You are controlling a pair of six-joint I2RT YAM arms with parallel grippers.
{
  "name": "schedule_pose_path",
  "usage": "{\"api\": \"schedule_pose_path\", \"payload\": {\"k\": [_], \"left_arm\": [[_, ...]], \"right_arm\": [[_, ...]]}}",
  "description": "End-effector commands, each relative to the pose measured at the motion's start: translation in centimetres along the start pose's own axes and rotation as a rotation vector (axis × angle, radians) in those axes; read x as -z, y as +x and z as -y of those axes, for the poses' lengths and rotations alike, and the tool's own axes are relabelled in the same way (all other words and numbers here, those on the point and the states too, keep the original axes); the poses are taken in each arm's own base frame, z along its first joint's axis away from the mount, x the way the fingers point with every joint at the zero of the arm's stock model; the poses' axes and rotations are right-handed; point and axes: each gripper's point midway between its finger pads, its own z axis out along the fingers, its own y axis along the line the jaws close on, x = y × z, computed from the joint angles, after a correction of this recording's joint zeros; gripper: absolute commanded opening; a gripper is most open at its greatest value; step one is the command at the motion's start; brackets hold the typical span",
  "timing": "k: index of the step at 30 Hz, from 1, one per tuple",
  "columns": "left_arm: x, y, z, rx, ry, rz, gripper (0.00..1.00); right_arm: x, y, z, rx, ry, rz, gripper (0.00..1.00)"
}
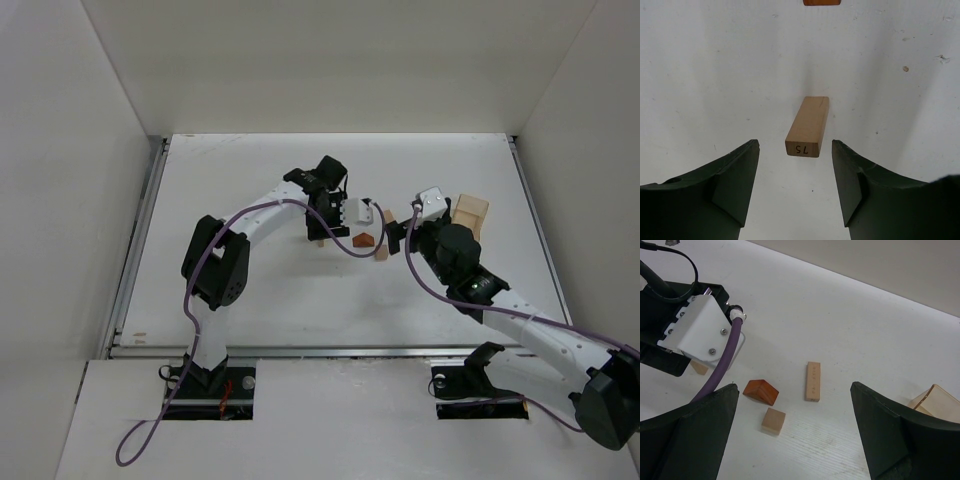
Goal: Build the wood block tower
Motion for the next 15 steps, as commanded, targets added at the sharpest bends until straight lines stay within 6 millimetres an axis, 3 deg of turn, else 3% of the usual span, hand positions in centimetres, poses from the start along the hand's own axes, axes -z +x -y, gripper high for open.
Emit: {"api": "schedule_pose_path", "payload": {"k": [1,15], "left_arm": [[0.9,-1.3,-0.1,0.008,0.012,0.046,0.57],[3.7,-3.2,-0.3,0.01,0.02,0.114,0.58]], "right_arm": [[-0.2,-1.3,-0.8,-0.018,-0.043,0.037,1.0],[-0.7,-2.9,-0.2,-0.069,-0.007,0.038,1.0]]}}
